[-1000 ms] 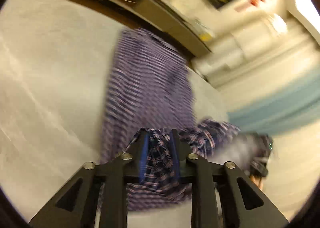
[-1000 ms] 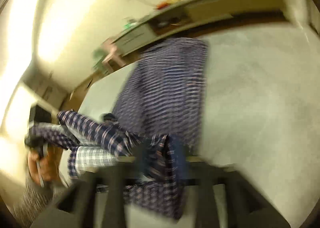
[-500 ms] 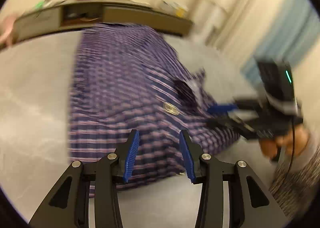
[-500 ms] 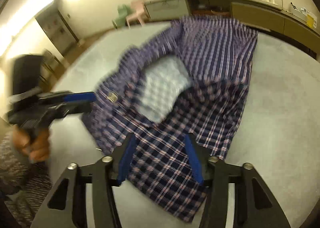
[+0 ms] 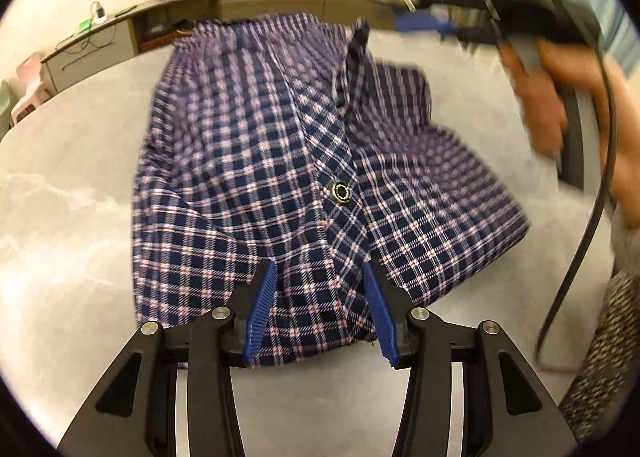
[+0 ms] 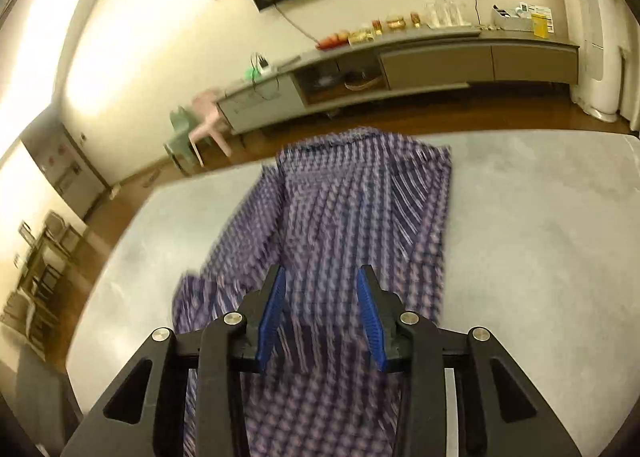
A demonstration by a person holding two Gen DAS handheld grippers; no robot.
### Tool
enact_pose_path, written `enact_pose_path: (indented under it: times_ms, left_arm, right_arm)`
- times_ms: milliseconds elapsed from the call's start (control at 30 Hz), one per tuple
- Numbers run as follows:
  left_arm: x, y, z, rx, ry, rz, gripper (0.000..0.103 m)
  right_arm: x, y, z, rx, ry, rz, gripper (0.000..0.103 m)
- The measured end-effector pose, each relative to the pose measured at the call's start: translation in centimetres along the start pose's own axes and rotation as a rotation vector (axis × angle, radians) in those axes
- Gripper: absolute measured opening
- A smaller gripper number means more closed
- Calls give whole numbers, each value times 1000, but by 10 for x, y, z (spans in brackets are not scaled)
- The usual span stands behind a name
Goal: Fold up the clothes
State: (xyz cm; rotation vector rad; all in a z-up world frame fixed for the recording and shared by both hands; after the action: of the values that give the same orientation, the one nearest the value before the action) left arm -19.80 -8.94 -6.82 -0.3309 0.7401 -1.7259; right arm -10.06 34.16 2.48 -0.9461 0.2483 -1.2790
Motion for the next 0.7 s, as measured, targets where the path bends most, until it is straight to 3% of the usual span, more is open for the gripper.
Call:
enact_pose_path:
  times_ms: [100, 167, 300, 433, 533, 600, 700]
  left_arm:
    - [-3, -27, 14, -95, 46, 30, 50]
    - [-5, -38, 6, -96, 63, 38, 53]
    - [0, -27, -5, -58, 50, 46, 53]
    - [15, -11, -8, 5, 50, 90, 53]
    - [14, -13, -7, 8, 47, 76, 54]
    - [16, -15, -4, -3, 60, 100, 54]
    - [18, -28, 10, -89, 56, 95, 54]
  right_arm:
    - [28, 40, 27, 64, -75, 99, 39]
    - [50, 60, 22, 116, -88, 187, 39]
    - [71, 71, -27, 226, 36, 354, 38]
    - [59, 71, -68, 308, 131, 349, 37]
    - [51, 61, -84, 319, 107, 286, 36]
    - [44, 49, -68, 278, 87, 215, 35]
    - [38, 33, -27, 193, 29, 106, 35]
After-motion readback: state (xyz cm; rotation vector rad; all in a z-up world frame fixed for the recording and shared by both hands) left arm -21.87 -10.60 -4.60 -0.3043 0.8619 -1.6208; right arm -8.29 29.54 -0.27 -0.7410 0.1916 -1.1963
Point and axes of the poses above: each gripper's, at about its wrist camera, not at the fingertips, and z roughly against the way its jaws point, x to its left, y to its underside, the point moved 10 cm from there along -z, roughly the way its jaws point, and after that the axes turned 5 degrees about -x, right-handed, at the moved point
